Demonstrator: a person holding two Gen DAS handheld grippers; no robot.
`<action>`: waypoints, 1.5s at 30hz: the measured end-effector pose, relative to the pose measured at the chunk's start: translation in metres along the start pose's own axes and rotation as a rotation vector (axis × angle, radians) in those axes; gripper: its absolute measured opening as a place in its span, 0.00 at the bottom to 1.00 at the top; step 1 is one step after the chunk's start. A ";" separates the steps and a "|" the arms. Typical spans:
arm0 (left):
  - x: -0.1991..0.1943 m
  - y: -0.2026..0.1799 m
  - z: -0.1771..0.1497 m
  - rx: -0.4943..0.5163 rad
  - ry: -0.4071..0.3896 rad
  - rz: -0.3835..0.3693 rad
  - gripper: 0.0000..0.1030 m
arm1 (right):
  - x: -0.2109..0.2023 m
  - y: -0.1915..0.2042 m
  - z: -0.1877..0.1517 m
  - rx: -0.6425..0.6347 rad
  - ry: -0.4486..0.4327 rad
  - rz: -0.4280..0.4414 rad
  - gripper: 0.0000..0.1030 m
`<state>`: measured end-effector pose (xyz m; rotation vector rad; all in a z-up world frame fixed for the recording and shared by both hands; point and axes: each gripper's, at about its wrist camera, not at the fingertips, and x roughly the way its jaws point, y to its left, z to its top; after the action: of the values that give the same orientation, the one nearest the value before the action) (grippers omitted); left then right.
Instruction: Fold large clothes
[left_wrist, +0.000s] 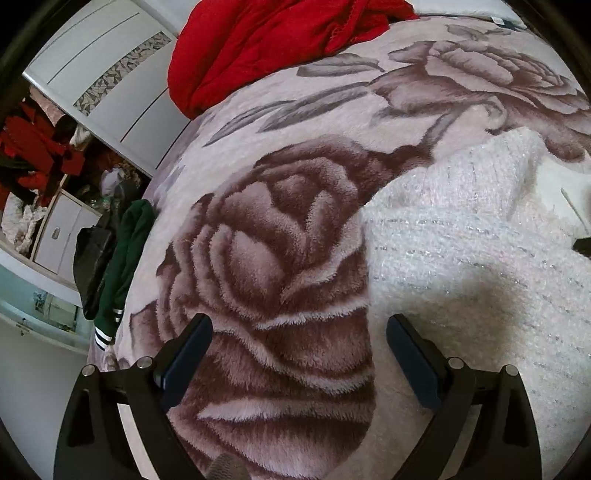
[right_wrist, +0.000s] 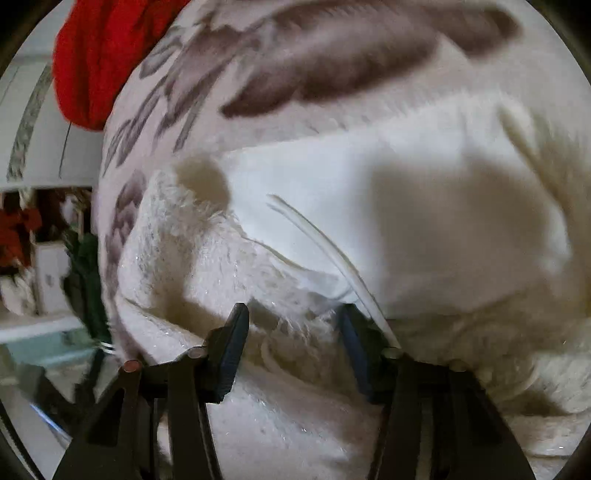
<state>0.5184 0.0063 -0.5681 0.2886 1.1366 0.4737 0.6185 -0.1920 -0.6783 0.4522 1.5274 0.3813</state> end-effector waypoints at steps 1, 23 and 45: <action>-0.002 0.001 0.000 -0.001 -0.003 -0.007 0.95 | -0.003 0.006 -0.003 -0.035 -0.017 -0.024 0.07; -0.026 -0.035 0.015 0.106 -0.094 0.022 0.95 | -0.112 -0.047 0.004 0.163 -0.041 -0.279 0.49; -0.048 -0.020 0.013 0.080 -0.141 -0.005 0.95 | -0.070 -0.014 0.016 0.071 -0.033 -0.276 0.27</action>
<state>0.5184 -0.0346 -0.5336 0.3831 1.0199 0.3980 0.6330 -0.2407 -0.6252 0.2959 1.5493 0.1047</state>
